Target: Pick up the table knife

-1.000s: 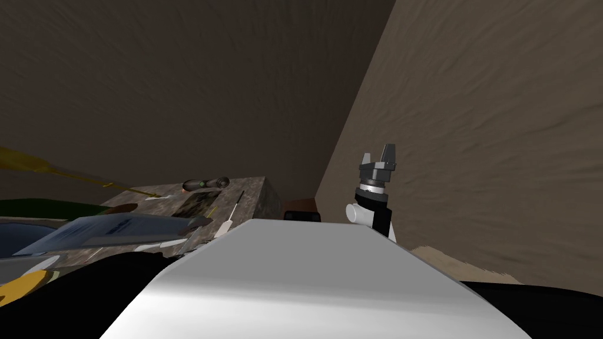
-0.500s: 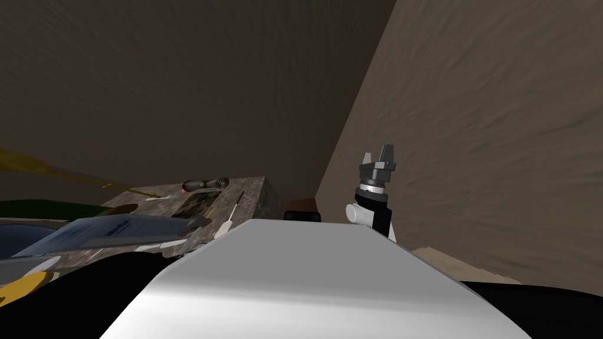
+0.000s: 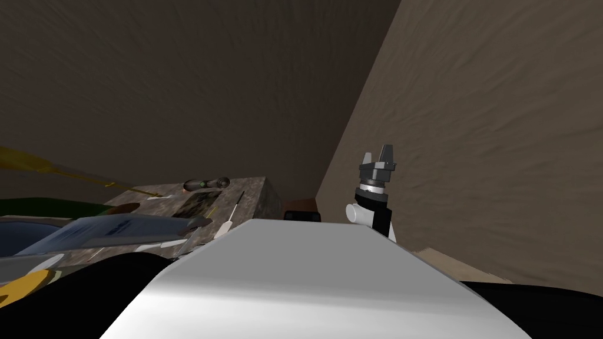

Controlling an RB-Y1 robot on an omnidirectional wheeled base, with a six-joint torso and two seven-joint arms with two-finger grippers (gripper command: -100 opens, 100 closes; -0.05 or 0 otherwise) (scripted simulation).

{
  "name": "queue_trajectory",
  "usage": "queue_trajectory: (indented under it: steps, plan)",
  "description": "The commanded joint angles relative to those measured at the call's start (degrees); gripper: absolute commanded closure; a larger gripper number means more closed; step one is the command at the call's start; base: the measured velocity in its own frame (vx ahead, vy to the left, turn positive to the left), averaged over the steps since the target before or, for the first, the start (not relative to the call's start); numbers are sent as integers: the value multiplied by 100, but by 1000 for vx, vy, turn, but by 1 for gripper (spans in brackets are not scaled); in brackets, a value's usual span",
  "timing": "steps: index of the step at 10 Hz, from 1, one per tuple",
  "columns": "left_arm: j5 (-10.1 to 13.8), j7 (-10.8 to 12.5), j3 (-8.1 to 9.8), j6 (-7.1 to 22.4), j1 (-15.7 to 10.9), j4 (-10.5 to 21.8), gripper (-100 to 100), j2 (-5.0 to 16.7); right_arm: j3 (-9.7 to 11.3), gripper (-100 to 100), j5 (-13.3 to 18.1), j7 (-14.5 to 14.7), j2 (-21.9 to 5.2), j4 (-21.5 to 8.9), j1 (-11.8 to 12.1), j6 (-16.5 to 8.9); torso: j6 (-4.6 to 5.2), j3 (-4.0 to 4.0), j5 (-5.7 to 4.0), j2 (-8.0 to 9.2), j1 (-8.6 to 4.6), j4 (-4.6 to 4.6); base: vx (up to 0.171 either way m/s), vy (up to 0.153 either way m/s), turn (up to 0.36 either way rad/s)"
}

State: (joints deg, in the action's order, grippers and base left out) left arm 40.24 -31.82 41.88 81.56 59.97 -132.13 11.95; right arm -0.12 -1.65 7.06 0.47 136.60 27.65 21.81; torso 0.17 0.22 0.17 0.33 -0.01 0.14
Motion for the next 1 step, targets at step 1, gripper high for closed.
queue_trajectory:
  steps: [1]
  plan:
    - [0, 0, 0, 0, 0, 0, 0, 0, 0, 0, 0, 0, 0, 0, 0, 0, 0, 0, 0, 0, 0, 0, 0, 0, 0]
